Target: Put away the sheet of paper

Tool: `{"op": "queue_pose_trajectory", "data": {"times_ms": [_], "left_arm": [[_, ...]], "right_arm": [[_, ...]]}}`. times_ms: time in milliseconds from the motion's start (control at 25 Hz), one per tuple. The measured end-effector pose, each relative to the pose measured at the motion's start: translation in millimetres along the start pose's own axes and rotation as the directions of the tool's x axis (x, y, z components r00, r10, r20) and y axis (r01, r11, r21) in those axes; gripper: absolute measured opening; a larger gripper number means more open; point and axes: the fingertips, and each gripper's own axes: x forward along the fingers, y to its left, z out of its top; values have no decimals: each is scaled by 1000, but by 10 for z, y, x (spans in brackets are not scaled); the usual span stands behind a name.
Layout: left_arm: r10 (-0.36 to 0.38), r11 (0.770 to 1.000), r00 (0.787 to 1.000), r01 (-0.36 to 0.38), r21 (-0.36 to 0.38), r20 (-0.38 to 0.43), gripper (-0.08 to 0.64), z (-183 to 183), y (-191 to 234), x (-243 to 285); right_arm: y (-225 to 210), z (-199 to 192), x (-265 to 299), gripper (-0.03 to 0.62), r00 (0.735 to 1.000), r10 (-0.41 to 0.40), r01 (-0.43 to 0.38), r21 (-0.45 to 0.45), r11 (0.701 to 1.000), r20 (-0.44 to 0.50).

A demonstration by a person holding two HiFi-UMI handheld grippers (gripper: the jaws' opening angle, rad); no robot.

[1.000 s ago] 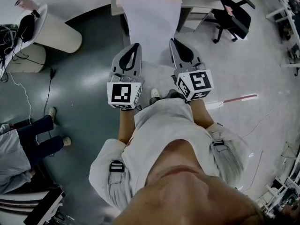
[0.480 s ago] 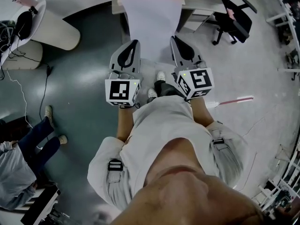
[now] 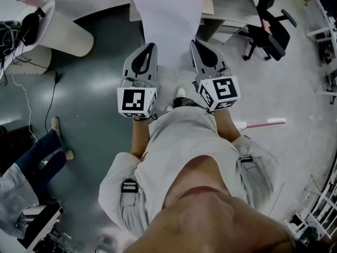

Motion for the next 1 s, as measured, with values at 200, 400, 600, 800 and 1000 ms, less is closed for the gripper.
{"op": "queue_pose_trajectory", "data": {"times_ms": [200, 400, 600, 800, 1000], "left_arm": [[22, 1000, 1000, -22, 17, -3, 21, 29, 21, 304], [33, 999, 999, -33, 32, -5, 21, 71, -35, 564], [56, 998, 998, -56, 31, -18, 21, 47, -57, 741], [61, 997, 998, -60, 38, -32, 21, 15, -15, 904], [53, 998, 998, -51, 45, -40, 21, -22, 38, 1082]], "right_arm": [[-252, 53, 183, 20, 999, 27, -27, 6, 1000, 20], [-500, 82, 287, 20, 999, 41, -42, 18, 999, 25], [-663, 84, 361, 20, 998, 63, -64, 29, 998, 26], [-772, 81, 474, 20, 997, 69, -70, 36, 997, 25], [-882, 60, 626, 20, 998, 65, -66, 46, 997, 23]]}}
